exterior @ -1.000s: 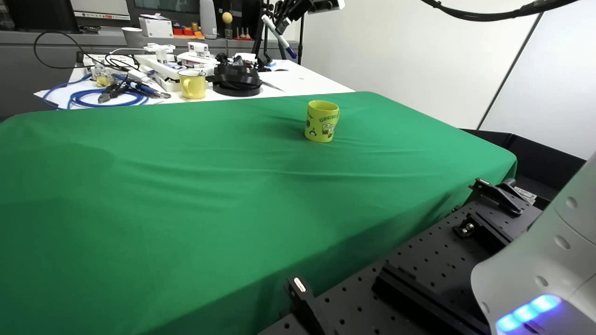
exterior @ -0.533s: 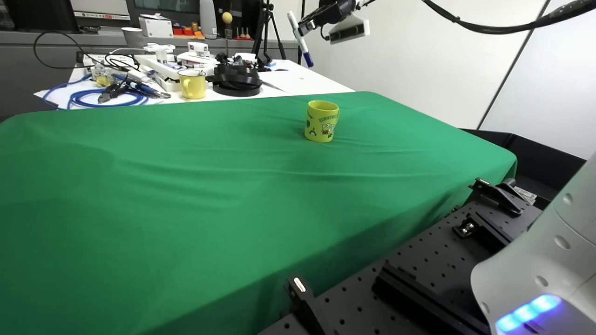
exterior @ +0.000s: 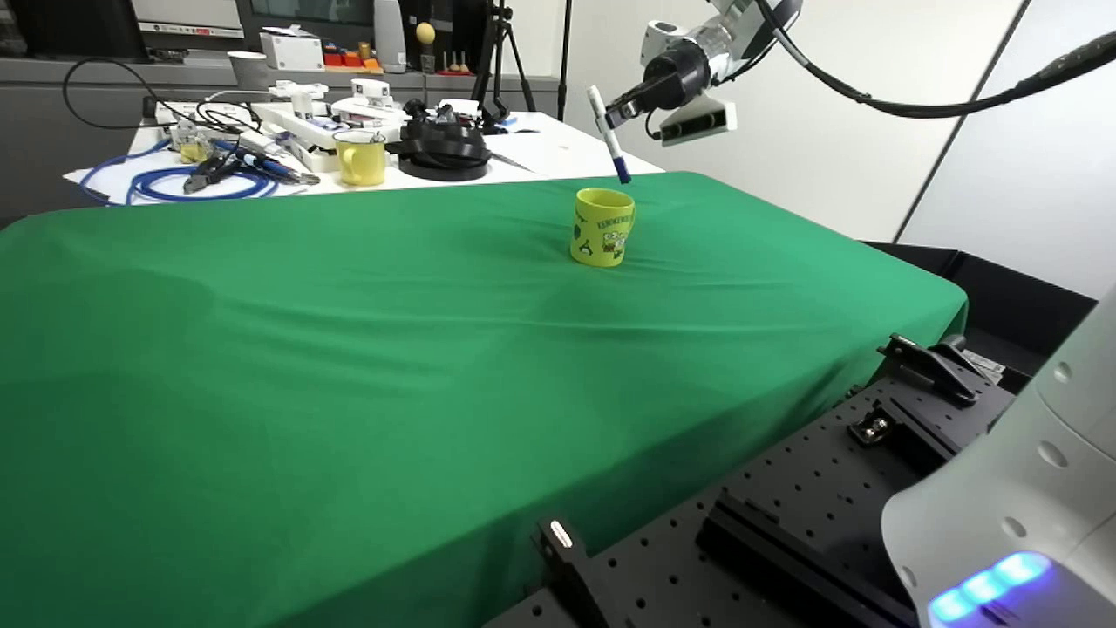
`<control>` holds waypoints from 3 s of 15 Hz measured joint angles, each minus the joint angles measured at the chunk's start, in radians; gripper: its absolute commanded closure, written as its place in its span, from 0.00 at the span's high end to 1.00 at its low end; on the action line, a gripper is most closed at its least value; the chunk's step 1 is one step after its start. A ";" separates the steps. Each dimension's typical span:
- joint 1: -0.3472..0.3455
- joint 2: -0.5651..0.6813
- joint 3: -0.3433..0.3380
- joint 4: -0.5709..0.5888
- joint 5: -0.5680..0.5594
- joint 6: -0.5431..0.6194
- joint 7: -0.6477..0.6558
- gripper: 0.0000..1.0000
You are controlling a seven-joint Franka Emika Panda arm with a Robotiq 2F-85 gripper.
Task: Put the marker in the mug
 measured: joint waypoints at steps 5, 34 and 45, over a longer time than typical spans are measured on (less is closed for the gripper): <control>0.004 0.004 -0.039 -0.068 0.000 0.075 -0.083 0.04; 0.033 0.034 -0.042 0.105 0.036 0.020 -0.095 0.04; 0.018 0.180 -0.016 0.153 0.065 -0.026 -0.271 0.04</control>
